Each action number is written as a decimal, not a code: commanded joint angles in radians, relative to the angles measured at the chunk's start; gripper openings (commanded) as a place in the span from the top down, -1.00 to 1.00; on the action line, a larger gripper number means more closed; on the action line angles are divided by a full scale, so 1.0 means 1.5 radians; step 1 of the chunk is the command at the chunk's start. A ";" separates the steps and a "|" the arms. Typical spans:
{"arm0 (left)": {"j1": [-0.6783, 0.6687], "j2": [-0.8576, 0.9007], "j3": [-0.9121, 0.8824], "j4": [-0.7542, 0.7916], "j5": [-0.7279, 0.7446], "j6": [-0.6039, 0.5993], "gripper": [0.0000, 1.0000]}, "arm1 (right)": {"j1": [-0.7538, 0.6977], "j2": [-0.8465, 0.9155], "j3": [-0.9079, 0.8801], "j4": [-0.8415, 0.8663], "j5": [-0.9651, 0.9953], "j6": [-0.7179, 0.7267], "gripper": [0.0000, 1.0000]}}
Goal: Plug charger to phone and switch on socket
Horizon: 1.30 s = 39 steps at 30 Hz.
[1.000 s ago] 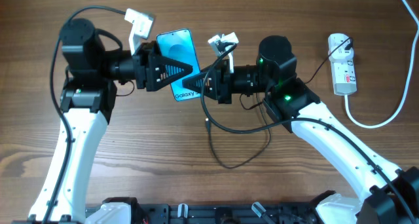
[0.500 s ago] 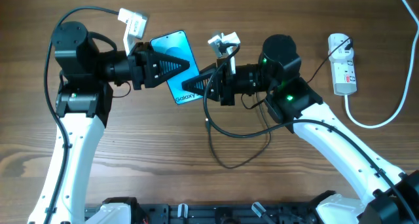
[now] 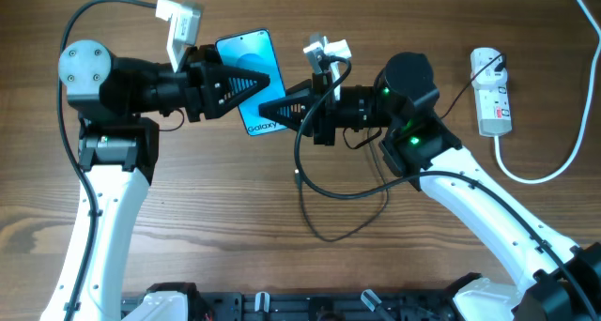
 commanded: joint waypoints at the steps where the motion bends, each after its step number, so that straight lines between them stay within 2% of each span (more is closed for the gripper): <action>1: 0.002 -0.034 0.013 0.015 0.037 -0.046 0.05 | -0.014 0.017 -0.010 0.012 0.086 0.029 0.91; 9: -0.014 -0.034 0.013 0.015 0.047 -0.046 0.03 | -0.014 0.017 -0.010 0.071 0.092 0.055 0.91; 13: -0.014 -0.034 0.013 0.015 0.047 -0.046 -0.11 | -0.014 0.017 -0.010 0.107 0.092 0.073 0.91; 19: -0.014 -0.034 0.013 0.015 0.047 -0.046 -0.11 | -0.014 0.018 -0.010 0.107 0.109 0.072 0.91; 23: -0.014 -0.034 0.013 0.016 0.035 -0.046 0.10 | -0.014 0.020 -0.011 0.082 0.109 0.072 0.91; 25: -0.014 -0.034 0.013 0.015 0.024 -0.046 0.33 | -0.014 0.021 -0.011 0.065 0.109 0.072 0.91; 29: -0.014 -0.034 0.013 0.015 0.022 -0.046 0.53 | -0.014 0.021 -0.011 0.065 0.111 0.073 0.91; 32: -0.014 -0.034 0.013 0.015 0.022 -0.046 0.54 | -0.014 0.021 -0.011 0.065 0.114 0.076 0.91; 36: -0.014 -0.034 0.013 0.015 0.022 -0.046 0.56 | -0.014 0.021 -0.011 0.063 0.111 0.163 0.91; 39: -0.014 -0.034 0.013 0.015 0.022 -0.046 0.60 | -0.014 0.021 -0.011 0.057 0.111 0.191 0.91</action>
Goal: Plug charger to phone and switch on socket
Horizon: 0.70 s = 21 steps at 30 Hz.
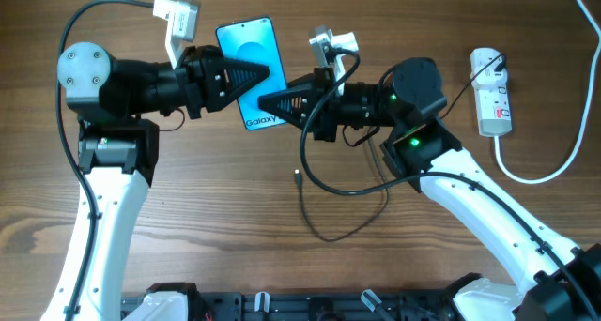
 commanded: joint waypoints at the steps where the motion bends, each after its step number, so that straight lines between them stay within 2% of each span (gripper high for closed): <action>1: -0.009 -0.027 0.013 0.013 0.056 -0.011 0.62 | -0.016 0.024 -0.006 -0.028 0.088 0.080 0.91; 7: -0.010 -0.027 0.013 0.013 0.073 -0.011 0.63 | -0.016 0.024 -0.006 -0.028 0.091 0.097 0.91; 13: -0.035 -0.027 0.013 0.013 0.081 -0.010 0.57 | -0.016 0.024 -0.006 -0.028 0.091 0.114 0.91; 21: -0.038 -0.027 0.013 0.012 0.089 -0.001 0.83 | -0.016 0.024 -0.006 -0.028 0.091 0.114 0.91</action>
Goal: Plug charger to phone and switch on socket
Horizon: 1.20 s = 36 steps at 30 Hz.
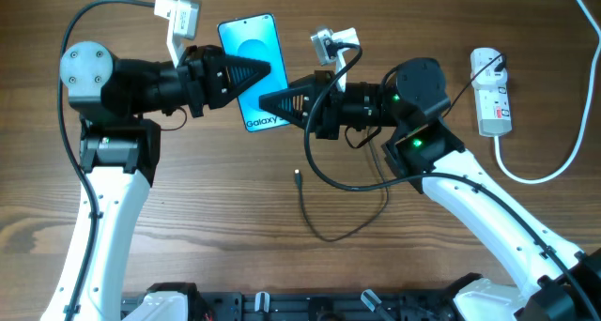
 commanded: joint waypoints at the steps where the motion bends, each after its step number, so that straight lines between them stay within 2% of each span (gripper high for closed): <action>1: -0.031 -0.028 0.013 0.015 0.102 0.005 0.89 | -0.016 0.033 -0.008 -0.025 0.095 0.040 0.91; 4: -0.031 -0.027 0.013 0.015 0.102 0.009 0.92 | -0.016 0.033 -0.008 -0.025 0.094 0.039 0.91; 5: -0.031 -0.027 0.013 0.015 0.102 0.009 0.92 | -0.016 0.033 -0.008 -0.025 0.094 0.036 0.84; 8: -0.031 -0.027 0.012 0.014 0.110 0.012 0.92 | -0.020 0.033 -0.008 -0.025 0.086 0.000 0.38; 9: -0.031 -0.026 0.012 0.012 0.118 0.024 0.92 | -0.024 0.033 -0.008 -0.025 0.077 -0.012 0.13; 10: -0.031 -0.025 0.012 -0.003 0.128 0.048 0.92 | -0.030 0.033 -0.008 -0.025 0.067 -0.015 -0.02; 13: -0.031 -0.018 0.012 -0.080 0.129 0.113 0.92 | -0.053 0.033 -0.008 -0.024 0.034 -0.015 -0.29; 15: -0.031 -0.005 0.012 -0.132 0.128 0.160 0.92 | -0.072 0.033 -0.008 -0.019 -0.002 -0.015 -0.77; 16: -0.031 0.005 0.012 -0.156 0.127 0.180 0.92 | -0.081 0.033 -0.008 -0.019 -0.018 -0.015 -0.92; 17: -0.031 0.012 0.012 -0.170 0.126 0.190 0.92 | -0.087 0.033 -0.008 -0.019 -0.029 -0.015 -0.98; 21: -0.031 0.067 0.012 -0.276 0.099 0.247 0.92 | -0.133 0.033 -0.008 -0.041 -0.073 -0.018 -1.00; 24: -0.031 0.111 0.012 -0.386 0.058 0.310 0.92 | -0.168 0.033 -0.008 -0.103 -0.084 -0.056 -0.99; 26: -0.031 0.143 0.012 -0.492 0.003 0.350 0.92 | -0.199 0.033 -0.008 -0.209 -0.083 -0.120 -1.00; 30: -0.041 0.179 0.012 -0.662 -0.130 0.356 0.92 | -0.230 0.033 -0.008 -0.414 -0.029 -0.226 -0.99; 32: -0.060 0.191 0.012 -0.727 -0.202 0.356 0.92 | -0.233 0.033 -0.008 -0.533 0.073 -0.230 -1.00; 34: -0.088 0.193 0.011 -0.763 -0.234 0.356 0.92 | -0.233 0.033 -0.008 -0.647 0.222 -0.230 -1.00; 36: -0.135 0.193 0.011 -0.774 -0.239 0.356 0.92 | -0.233 0.033 -0.008 -0.770 0.440 -0.229 -0.99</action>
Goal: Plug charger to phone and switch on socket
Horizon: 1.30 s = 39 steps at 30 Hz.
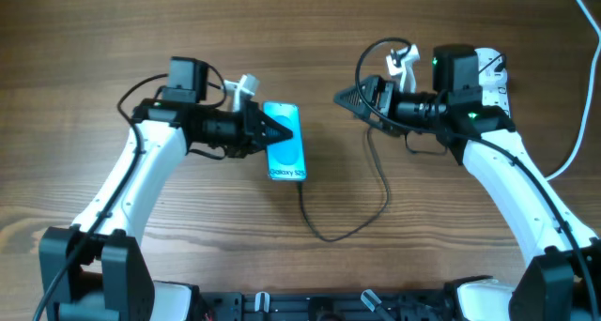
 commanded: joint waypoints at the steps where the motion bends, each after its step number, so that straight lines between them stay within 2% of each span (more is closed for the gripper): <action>1: -0.068 -0.003 0.003 -0.009 -0.035 0.015 0.92 | -0.001 0.005 -0.004 -0.119 0.350 -0.019 -0.99; 2: -0.084 -0.003 0.003 -0.009 -0.038 0.004 0.92 | -0.001 0.005 -0.004 -0.143 0.386 -0.016 -0.99; 3: -0.101 -0.002 0.003 -0.011 -0.060 -0.041 0.92 | -0.001 0.005 -0.004 -0.171 0.424 -0.017 -0.99; 4: -0.121 -0.002 0.003 -0.017 -0.094 -0.121 0.92 | -0.001 0.005 -0.004 -0.196 0.454 -0.017 -0.99; 7: -0.147 -0.002 0.003 -0.017 -0.101 -0.220 0.92 | -0.001 0.005 -0.004 -0.222 0.465 -0.016 -0.99; 10: -0.153 -0.002 0.003 0.007 -0.045 -0.244 0.92 | -0.001 0.005 -0.004 -0.209 0.465 -0.016 -0.99; 14: -0.153 -0.002 0.003 0.061 0.137 -0.253 0.92 | -0.001 0.005 -0.004 -0.192 0.465 -0.016 -0.99; 15: -0.153 -0.002 0.003 0.065 0.152 -0.268 0.92 | -0.001 0.005 -0.004 -0.189 0.465 -0.016 -1.00; 18: -0.154 -0.002 0.003 0.064 0.159 -0.324 0.92 | -0.001 0.005 -0.004 -0.182 0.465 -0.016 -1.00; 24: -0.154 -0.002 0.003 0.063 0.211 -0.335 0.92 | -0.001 0.005 -0.004 -0.182 0.465 -0.016 -0.99; 28: -0.156 -0.002 0.003 0.064 0.216 -0.420 0.92 | -0.001 0.005 -0.004 -0.182 0.465 -0.016 -1.00; 34: -0.157 -0.002 0.003 0.064 0.216 -0.605 0.92 | -0.001 0.005 -0.004 -0.182 0.465 -0.016 -0.99; 39: -0.156 -0.002 0.003 0.095 0.279 -0.629 0.92 | -0.001 0.005 -0.004 -0.181 0.465 -0.016 -0.99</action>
